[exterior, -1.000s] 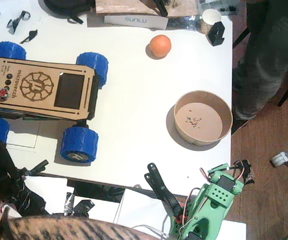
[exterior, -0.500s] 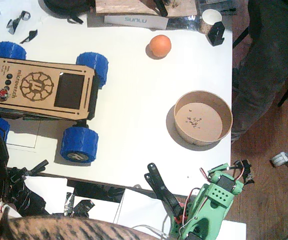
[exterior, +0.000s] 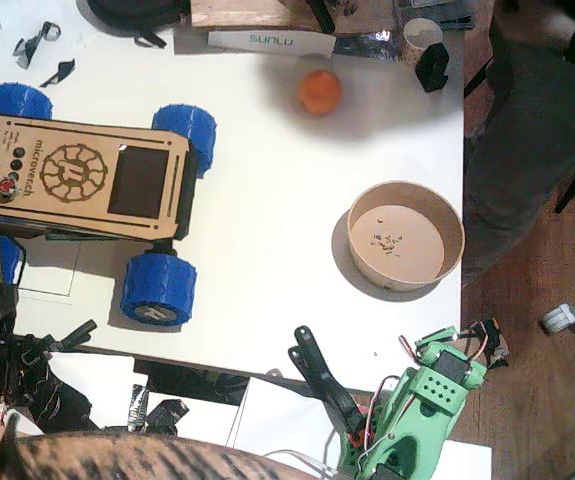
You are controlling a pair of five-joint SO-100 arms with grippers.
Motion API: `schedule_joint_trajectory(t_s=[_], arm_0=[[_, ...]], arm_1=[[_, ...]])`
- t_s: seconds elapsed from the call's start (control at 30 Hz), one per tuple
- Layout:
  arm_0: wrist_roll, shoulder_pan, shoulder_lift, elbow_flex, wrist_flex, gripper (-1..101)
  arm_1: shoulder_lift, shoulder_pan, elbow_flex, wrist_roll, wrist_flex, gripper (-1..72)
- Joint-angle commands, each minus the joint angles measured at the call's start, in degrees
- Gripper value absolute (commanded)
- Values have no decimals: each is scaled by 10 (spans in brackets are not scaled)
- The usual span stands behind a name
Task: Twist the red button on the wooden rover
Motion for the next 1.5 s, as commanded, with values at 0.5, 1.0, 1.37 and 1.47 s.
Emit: schedule_joint_trajectory(t_s=[0.5, 1.0, 1.37, 1.47], arm_0=[[-42, 39, -116, -7, -56, 53], [-33, 53, -129, -13, -10, 215], [-32, 58, -213, -15, -63, 223], [-32, 58, -217, -16, -75, 228]], arm_1=[[1, 2, -3, -5, 4, 25], [1, 2, -3, -5, 4, 25], [1, 2, -3, -5, 4, 25], [1, 2, -3, -5, 4, 25]])
